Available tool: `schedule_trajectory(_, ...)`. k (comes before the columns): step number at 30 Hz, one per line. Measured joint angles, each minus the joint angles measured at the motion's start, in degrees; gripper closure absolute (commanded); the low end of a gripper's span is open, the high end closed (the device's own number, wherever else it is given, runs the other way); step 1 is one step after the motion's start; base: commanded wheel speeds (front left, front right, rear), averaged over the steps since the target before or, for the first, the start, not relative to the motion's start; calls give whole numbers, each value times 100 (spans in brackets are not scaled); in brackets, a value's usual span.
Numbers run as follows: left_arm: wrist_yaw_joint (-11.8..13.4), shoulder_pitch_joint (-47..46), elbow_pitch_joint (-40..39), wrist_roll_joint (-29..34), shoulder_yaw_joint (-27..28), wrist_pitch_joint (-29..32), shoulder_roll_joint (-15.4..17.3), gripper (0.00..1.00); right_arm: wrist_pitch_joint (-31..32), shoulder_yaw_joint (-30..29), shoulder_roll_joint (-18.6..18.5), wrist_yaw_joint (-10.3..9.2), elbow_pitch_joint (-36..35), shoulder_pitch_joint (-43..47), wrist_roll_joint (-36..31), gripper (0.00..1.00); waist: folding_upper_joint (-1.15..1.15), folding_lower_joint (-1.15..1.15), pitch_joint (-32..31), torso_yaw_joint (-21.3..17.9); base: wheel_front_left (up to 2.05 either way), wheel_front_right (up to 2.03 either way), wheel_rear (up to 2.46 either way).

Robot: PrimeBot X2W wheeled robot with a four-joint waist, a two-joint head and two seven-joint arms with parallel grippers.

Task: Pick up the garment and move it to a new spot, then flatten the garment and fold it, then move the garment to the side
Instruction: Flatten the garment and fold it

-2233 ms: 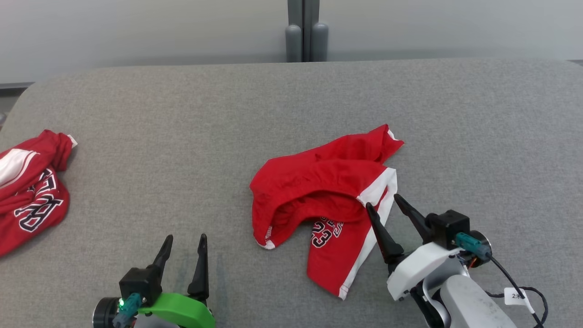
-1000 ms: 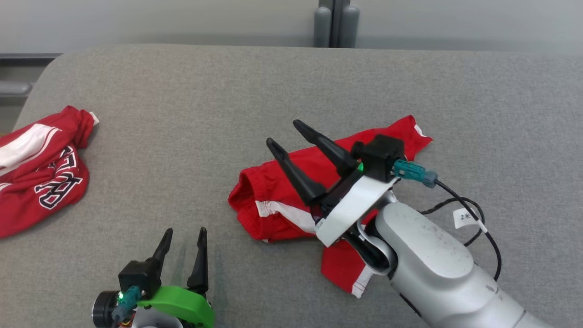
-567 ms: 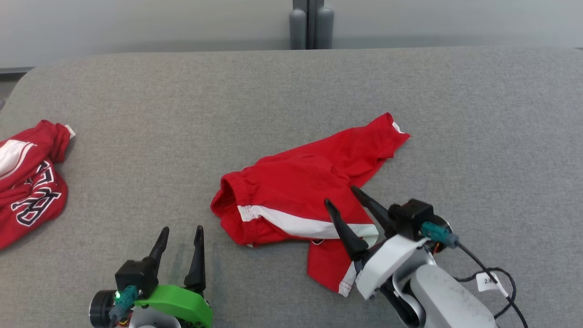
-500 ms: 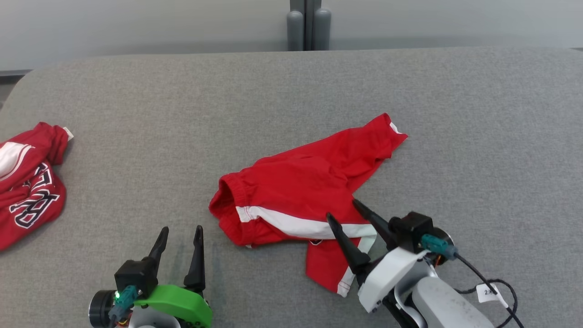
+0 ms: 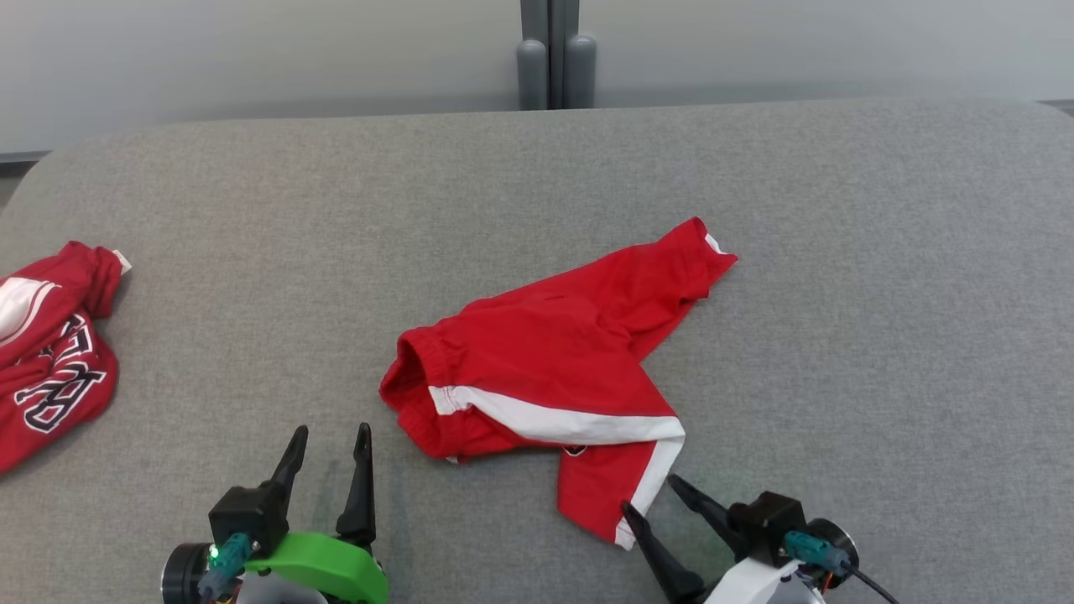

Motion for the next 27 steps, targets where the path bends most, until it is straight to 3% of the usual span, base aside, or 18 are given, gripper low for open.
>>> schedule_trajectory(13,0,42,23,3,-30,0,0,0,-5,-93,182,0,802,-215,-401,0,0,0,25,117,0,0,0)
schedule_trajectory(14,0,42,27,10,-32,0,0,0,-10,-57,185,0,858,-254,-388,21,0,0,30,132,0,0,0)
schedule_trajectory(15,0,42,33,10,-32,0,0,0,-12,2,186,-1,910,-277,-381,64,0,0,31,147,0,0,0)
schedule_trajectory(16,0,42,37,10,-36,0,0,0,-14,42,186,-4,939,-292,-365,100,0,0,29,157,0,0,0)
schedule_trajectory(21,0,49,43,19,-9,0,0,0,-5,-148,199,-3,1026,-347,-285,100,0,0,-26,161,0,0,0)
schedule_trajectory(23,0,66,25,13,22,0,0,0,-1,-536,185,2,940,-347,-344,100,0,0,-44,140,0,0,0)
schedule_trajectory(27,0,105,-18,-9,36,0,0,0,0,-1448,-241,1,583,-422,-626,100,0,0,-82,70,0,0,0)
